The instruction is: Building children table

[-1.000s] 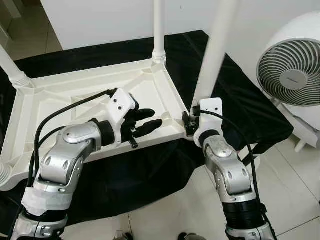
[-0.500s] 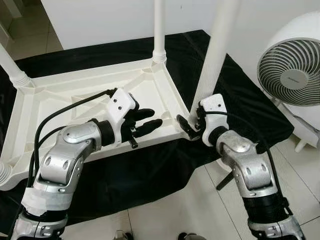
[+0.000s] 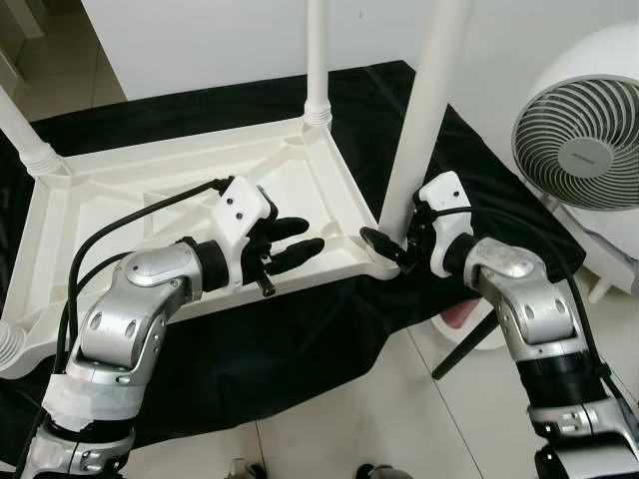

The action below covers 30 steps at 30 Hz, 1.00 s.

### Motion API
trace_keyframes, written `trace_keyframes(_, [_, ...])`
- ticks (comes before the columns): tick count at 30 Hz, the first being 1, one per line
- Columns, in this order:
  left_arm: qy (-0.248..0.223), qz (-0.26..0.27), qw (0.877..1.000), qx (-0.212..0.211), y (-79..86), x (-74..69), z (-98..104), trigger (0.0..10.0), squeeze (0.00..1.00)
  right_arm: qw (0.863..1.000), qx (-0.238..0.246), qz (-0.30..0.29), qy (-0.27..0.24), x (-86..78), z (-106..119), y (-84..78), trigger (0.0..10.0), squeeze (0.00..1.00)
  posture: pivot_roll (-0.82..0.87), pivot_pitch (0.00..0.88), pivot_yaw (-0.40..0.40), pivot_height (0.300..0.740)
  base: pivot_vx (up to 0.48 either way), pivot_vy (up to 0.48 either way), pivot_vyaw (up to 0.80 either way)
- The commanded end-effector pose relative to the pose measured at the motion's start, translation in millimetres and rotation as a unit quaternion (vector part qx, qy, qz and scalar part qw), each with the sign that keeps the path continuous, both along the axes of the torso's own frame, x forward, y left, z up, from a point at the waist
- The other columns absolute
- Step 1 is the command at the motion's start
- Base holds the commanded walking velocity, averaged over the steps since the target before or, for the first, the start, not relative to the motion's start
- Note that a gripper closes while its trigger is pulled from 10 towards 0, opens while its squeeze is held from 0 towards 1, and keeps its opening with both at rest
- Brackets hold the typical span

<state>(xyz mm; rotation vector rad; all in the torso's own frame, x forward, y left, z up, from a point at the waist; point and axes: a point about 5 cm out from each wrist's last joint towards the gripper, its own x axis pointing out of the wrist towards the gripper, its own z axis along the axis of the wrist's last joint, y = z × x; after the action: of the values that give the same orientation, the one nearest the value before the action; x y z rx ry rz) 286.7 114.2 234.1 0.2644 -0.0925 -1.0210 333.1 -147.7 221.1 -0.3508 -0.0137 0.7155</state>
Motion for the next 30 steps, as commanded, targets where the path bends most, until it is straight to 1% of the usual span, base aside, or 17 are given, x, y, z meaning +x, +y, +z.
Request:
trace_keyframes(1, [-0.003, 0.029, 1.0, -0.002, 2.7, 0.8, 0, 10.0, 0.0, 1.0, 0.001, 0.017, 0.004, 1.4, 0, 1.9, 3.6, 0.0, -0.09, 0.164, 0.084, 0.74, 0.0, 0.0, 0.0])
trace_keyframes(2, [-0.003, 0.029, 1.0, -0.002, 2.9, 0.5, 0, 10.0, 0.0, 1.0, 0.007, 0.024, 0.008, 0.8, -1, 3.0, 0.0, 0.0, -0.09, 0.164, 0.084, 0.74, 0.0, 0.0, 0.0])
trace_keyframes(9, [-0.002, 0.03, 1.0, -0.002, 3.3, -0.3, 0, 10.0, 0.0, 0.999, 0.032, 0.025, 0.034, -0.8, -8, 4.5, 0.0, 0.0, -0.09, 0.166, 0.084, 0.74, 0.0, 0.0, 0.0])
trace_keyframes(11, [-0.002, 0.029, 1.0, -0.003, 2.9, -0.1, 0, 10.0, 0.0, 0.998, 0.04, 0.006, 0.056, -2.9, -17, 6.4, 0.0, 0.0, -0.09, 0.167, 0.085, 0.74, 0.0, 0.0, 0.0])
trace_keyframes(14, [-0.002, 0.029, 1.0, -0.003, 2.7, -0.1, 0, 10.0, 0.0, 0.997, 0.042, -0.011, 0.064, -3.8, -21, 6.7, 0.0, 0.0, -0.09, 0.167, 0.085, 0.74, 0.0, 0.0, 0.0])
trace_keyframes(16, [-0.001, 0.028, 1.0, -0.003, 2.7, -0.2, 0, 10.0, 0.0, 0.994, 0.049, -0.058, 0.078, -2.8, -29, 5.4, 0.0, 0.0, -0.09, 0.167, 0.084, 0.74, 0.0, 0.0, 0.0])
trace_keyframes(17, [-0.001, 0.028, 1.0, -0.003, 2.7, -0.2, 0, 10.0, 0.0, 0.994, 0.049, -0.058, 0.078, -2.8, -29, 5.4, 0.0, 0.0, -0.09, 0.167, 0.084, 0.74, 0.0, 0.0, 0.0])
trace_keyframes(19, [-0.001, 0.027, 1.0, -0.004, 2.8, -0.6, 0, 10.0, 0.0, 0.984, 0.062, -0.143, 0.091, -1.1, -38, 1.7, 0.0, 0.0, -0.1, 0.168, 0.084, 0.74, 0.0, 0.0, 0.0])
trace_keyframes(21, [-0.001, 0.027, 1.0, -0.004, 2.8, -0.6, 0, 10.0, 0.0, 0.984, 0.062, -0.143, 0.091, -1.1, -38, 1.7, 0.0, 0.0, -0.1, 0.168, 0.084, 0.74, 0.0, 0.0, 0.0])
trace_keyframes(23, [0.0, 0.026, 1.0, -0.004, 2.4, -0.6, 0, 10.0, 0.0, 0.963, 0.078, -0.239, 0.093, -2.5, -43, 0.5, 0.0, 0.0, -0.1, 0.168, 0.084, 0.74, 0.0, 0.0, 0.0])
trace_keyframes(24, [0.0, 0.026, 1.0, -0.004, 2.4, -0.6, 0, 10.0, 0.0, 0.963, 0.078, -0.239, 0.093, -2.5, -43, 0.5, 0.0, 0.0, -0.1, 0.168, 0.084, 0.74, 0.0, 0.0, 0.0])
trace_keyframes(25, [0.0, 0.025, 1.0, -0.004, 2.2, -0.3, -1, 10.0, 0.0, 0.946, 0.093, -0.296, 0.096, -4.7, -46, 1.5, 0.0, 0.0, -0.11, 0.169, 0.086, 0.74, 0.0, 0.0, 0.0])
trace_keyframes(26, [0.0, 0.025, 1.0, -0.004, 2.2, -0.3, -1, 10.0, 0.0, 0.946, 0.093, -0.296, 0.096, -4.7, -46, 1.5, 0.0, 0.0, -0.11, 0.169, 0.086, 0.74, 0.0, 0.0, 0.0])
trace_keyframes(27, [0.0, 0.024, 1.0, -0.004, 1.7, -0.1, -1, 10.0, 0.0, 0.914, 0.117, -0.373, 0.106, -10.2, -51, 5.2, 0.0, 0.0, -0.11, 0.169, 0.086, 0.74, 0.0, 0.0, 0.0])
trace_keyframes(28, [0.0, 0.024, 1.0, -0.004, 1.7, -0.1, -1, 10.0, 0.0, 0.914, 0.117, -0.373, 0.106, -10.2, -51, 5.2, 0.0, 0.0, -0.11, 0.169, 0.086, 0.74, 0.0, 0.0, 0.0])
trace_keyframes(29, [0.001, 0.023, 1.0, -0.005, 1.6, -0.1, -1, 10.0, 0.0, 0.901, 0.125, -0.403, 0.105, -13.3, -52, 7.4, 0.0, 0.0, -0.11, 0.169, 0.086, 0.74, 0.0, 0.0, 0.0])
trace_keyframes(30, [0.001, 0.023, 1.0, -0.005, 1.6, -0.1, -1, 10.0, 0.0, 0.901, 0.125, -0.403, 0.105, -13.3, -52, 7.4, 0.0, 0.0, -0.11, 0.169, 0.086, 0.74, 0.0, 0.0, 0.0])
